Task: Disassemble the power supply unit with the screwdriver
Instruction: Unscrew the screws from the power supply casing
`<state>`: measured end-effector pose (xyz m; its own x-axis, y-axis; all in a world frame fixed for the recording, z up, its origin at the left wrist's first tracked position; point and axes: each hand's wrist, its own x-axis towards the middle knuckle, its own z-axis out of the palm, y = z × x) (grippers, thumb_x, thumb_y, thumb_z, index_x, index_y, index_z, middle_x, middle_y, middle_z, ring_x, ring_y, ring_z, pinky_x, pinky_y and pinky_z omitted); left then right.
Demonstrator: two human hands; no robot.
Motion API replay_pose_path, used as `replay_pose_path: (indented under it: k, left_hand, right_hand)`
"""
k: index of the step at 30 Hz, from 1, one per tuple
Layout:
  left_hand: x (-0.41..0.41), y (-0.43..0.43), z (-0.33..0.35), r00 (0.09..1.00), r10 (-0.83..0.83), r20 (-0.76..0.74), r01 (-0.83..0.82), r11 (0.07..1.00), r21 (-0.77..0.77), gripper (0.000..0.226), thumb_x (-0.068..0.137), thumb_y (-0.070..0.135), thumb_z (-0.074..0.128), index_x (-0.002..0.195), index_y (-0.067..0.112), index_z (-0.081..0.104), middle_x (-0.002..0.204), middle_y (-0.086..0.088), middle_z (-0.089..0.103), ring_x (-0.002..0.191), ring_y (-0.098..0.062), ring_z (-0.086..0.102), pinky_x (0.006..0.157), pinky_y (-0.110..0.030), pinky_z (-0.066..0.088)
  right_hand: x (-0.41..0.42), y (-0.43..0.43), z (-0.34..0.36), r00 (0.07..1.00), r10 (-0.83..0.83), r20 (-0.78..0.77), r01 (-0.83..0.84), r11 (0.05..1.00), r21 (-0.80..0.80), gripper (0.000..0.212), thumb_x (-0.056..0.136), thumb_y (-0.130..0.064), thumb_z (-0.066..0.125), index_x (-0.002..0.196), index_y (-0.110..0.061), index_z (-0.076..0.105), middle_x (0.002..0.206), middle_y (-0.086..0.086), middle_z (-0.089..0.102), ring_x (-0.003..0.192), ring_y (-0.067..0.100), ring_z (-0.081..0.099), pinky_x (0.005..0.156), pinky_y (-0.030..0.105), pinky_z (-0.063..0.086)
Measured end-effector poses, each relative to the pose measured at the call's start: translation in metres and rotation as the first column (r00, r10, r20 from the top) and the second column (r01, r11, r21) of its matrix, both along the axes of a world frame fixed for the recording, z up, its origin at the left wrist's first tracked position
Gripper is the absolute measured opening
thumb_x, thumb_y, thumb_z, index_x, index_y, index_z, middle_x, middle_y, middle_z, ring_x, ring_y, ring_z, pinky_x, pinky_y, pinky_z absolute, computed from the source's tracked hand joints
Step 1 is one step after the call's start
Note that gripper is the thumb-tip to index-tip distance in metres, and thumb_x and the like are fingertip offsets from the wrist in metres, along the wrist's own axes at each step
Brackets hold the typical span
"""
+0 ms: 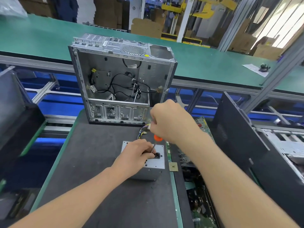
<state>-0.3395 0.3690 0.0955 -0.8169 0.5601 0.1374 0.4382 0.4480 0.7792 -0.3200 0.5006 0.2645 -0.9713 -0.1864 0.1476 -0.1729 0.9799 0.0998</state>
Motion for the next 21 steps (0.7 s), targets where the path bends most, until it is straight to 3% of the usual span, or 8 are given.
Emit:
replay_pose_path:
  k: [2, 4, 6, 8, 11, 14, 18, 21]
  left_hand:
    - [0.0, 0.0, -0.001, 1.0, -0.002, -0.003, 0.002, 1.0, 0.011, 0.01, 0.092, 0.014, 0.076, 0.089, 0.023, 0.075, 0.084, 0.008, 0.063, 0.088, -0.003, 0.056, 0.075, -0.012, 0.042]
    - [0.0, 0.0, -0.001, 1.0, -0.005, -0.013, 0.005, 1.0, 0.0, 0.008, 0.092, 0.014, 0.076, 0.089, 0.021, 0.074, 0.086, 0.008, 0.065, 0.09, -0.004, 0.056, 0.075, -0.011, 0.041]
    - [0.0, 0.001, 0.0, 1.0, -0.008, -0.028, 0.008, 1.0, -0.01, 0.008, 0.092, 0.012, 0.075, 0.086, 0.016, 0.072, 0.086, 0.009, 0.065, 0.091, -0.005, 0.056, 0.076, -0.011, 0.041]
    - [0.001, 0.002, 0.001, 0.999, -0.002, -0.039, 0.001, 1.0, -0.022, 0.015, 0.092, 0.01, 0.075, 0.08, 0.013, 0.066, 0.087, 0.009, 0.067, 0.089, -0.007, 0.057, 0.077, -0.014, 0.043]
    - [0.002, 0.003, 0.003, 0.999, 0.018, -0.036, -0.02, 0.999, -0.048, 0.034, 0.092, 0.01, 0.074, 0.072, 0.026, 0.053, 0.09, 0.008, 0.068, 0.088, -0.008, 0.06, 0.08, -0.021, 0.047]
    - [0.003, 0.002, 0.003, 0.999, 0.024, -0.029, -0.025, 0.999, -0.044, 0.034, 0.093, 0.011, 0.074, 0.071, 0.027, 0.053, 0.088, 0.01, 0.067, 0.089, -0.004, 0.06, 0.079, -0.019, 0.047]
    - [0.003, 0.002, 0.005, 0.999, 0.011, -0.036, -0.012, 0.999, -0.032, 0.041, 0.093, 0.01, 0.073, 0.07, 0.037, 0.052, 0.08, 0.013, 0.06, 0.084, 0.002, 0.054, 0.072, -0.011, 0.04]
    - [0.003, 0.001, 0.003, 0.999, -0.011, -0.035, 0.01, 1.0, -0.028, 0.039, 0.092, 0.011, 0.074, 0.073, 0.039, 0.054, 0.079, 0.012, 0.059, 0.084, 0.0, 0.054, 0.073, -0.011, 0.039]
  right_hand:
    - [-0.007, 0.009, 0.011, 0.948, 0.297, 0.115, -0.306, 0.949, 0.079, 0.016, 0.084, -0.016, 0.059, 0.069, -0.012, 0.053, 0.069, 0.004, 0.054, 0.069, 0.028, 0.055, 0.057, 0.035, 0.046]
    - [-0.009, 0.017, 0.019, 0.818, 0.551, 0.165, -0.572, 0.81, 0.132, 0.017, 0.084, -0.015, 0.062, 0.069, -0.012, 0.055, 0.068, 0.001, 0.054, 0.061, 0.023, 0.045, 0.055, 0.032, 0.039]
    - [-0.009, 0.023, 0.025, 0.73, 0.655, 0.194, -0.683, 0.707, 0.182, 0.017, 0.087, -0.016, 0.062, 0.071, -0.01, 0.059, 0.069, 0.002, 0.054, 0.058, 0.022, 0.041, 0.054, 0.03, 0.031]
    - [-0.01, 0.025, 0.026, 0.722, 0.658, 0.215, -0.692, 0.696, 0.191, 0.016, 0.09, -0.019, 0.059, 0.076, -0.01, 0.06, 0.073, 0.002, 0.055, 0.06, 0.021, 0.041, 0.054, 0.03, 0.031]
    - [-0.002, 0.018, 0.023, 0.833, 0.537, 0.13, -0.546, 0.837, 0.042, 0.008, 0.089, -0.023, 0.058, 0.088, -0.014, 0.058, 0.082, -0.001, 0.054, 0.067, 0.023, 0.049, 0.056, 0.034, 0.039]
    - [0.012, 0.003, 0.01, 0.987, 0.137, -0.086, -0.147, 0.982, -0.118, 0.015, 0.085, -0.025, 0.058, 0.092, -0.017, 0.047, 0.081, 0.0, 0.048, 0.069, 0.029, 0.05, 0.056, 0.034, 0.038]
    - [0.02, -0.007, -0.007, 0.938, -0.33, -0.107, 0.316, 0.94, -0.129, 0.036, 0.088, -0.024, 0.06, 0.07, -0.016, 0.03, 0.067, 0.0, 0.029, 0.068, 0.031, 0.04, 0.056, 0.031, 0.031]
    - [0.019, -0.011, -0.012, 0.937, -0.338, -0.089, 0.319, 0.931, -0.174, 0.043, 0.091, -0.018, 0.059, 0.066, -0.018, 0.025, 0.068, 0.002, 0.03, 0.069, 0.032, 0.043, 0.06, 0.033, 0.036]
